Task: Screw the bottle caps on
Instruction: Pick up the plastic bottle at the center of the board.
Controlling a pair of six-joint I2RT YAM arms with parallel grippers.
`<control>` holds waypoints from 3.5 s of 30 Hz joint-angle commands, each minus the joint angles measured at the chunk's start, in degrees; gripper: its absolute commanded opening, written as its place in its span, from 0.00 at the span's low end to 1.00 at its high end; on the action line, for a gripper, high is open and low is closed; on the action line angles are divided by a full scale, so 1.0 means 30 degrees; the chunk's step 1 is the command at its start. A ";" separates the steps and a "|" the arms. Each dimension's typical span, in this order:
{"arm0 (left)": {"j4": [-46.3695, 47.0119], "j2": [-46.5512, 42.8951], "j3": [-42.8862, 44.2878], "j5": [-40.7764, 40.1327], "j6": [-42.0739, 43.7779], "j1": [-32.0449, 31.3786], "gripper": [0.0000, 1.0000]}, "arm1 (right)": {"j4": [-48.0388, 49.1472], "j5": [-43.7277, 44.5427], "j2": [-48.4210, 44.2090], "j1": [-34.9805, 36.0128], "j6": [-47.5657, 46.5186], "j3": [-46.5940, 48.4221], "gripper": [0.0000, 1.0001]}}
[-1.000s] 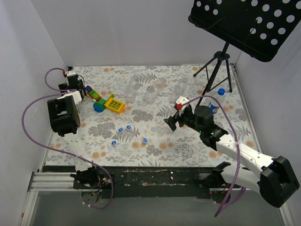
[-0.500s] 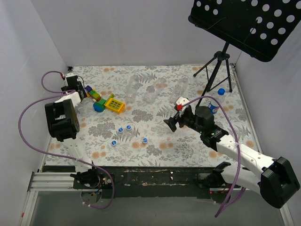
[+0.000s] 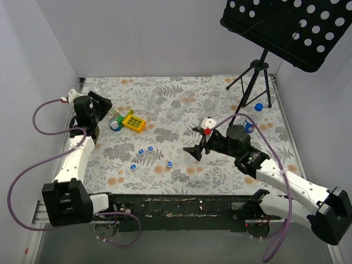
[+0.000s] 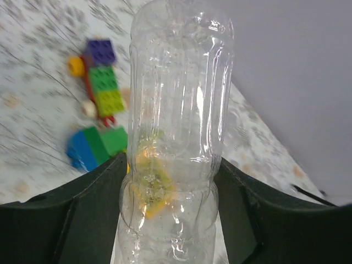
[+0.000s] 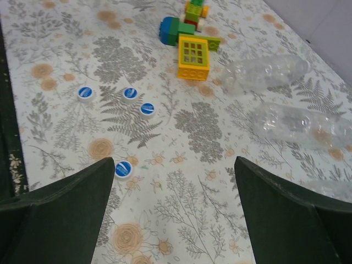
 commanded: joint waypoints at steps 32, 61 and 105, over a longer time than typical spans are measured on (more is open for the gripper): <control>-0.0870 -0.6239 -0.4706 -0.5158 -1.3887 -1.2733 0.30 | 1.0150 1.7221 0.9359 1.2104 -0.5493 0.4986 0.81; 0.0388 -0.8348 -0.6229 -0.5099 -1.1317 -1.3085 0.93 | 0.7196 1.8304 0.8161 1.2426 -0.4089 0.5338 0.01; 0.0829 -0.8905 -0.5261 1.5964 2.3994 -1.4256 0.98 | -1.8352 -0.0415 0.2502 0.4164 -0.2447 1.3744 0.01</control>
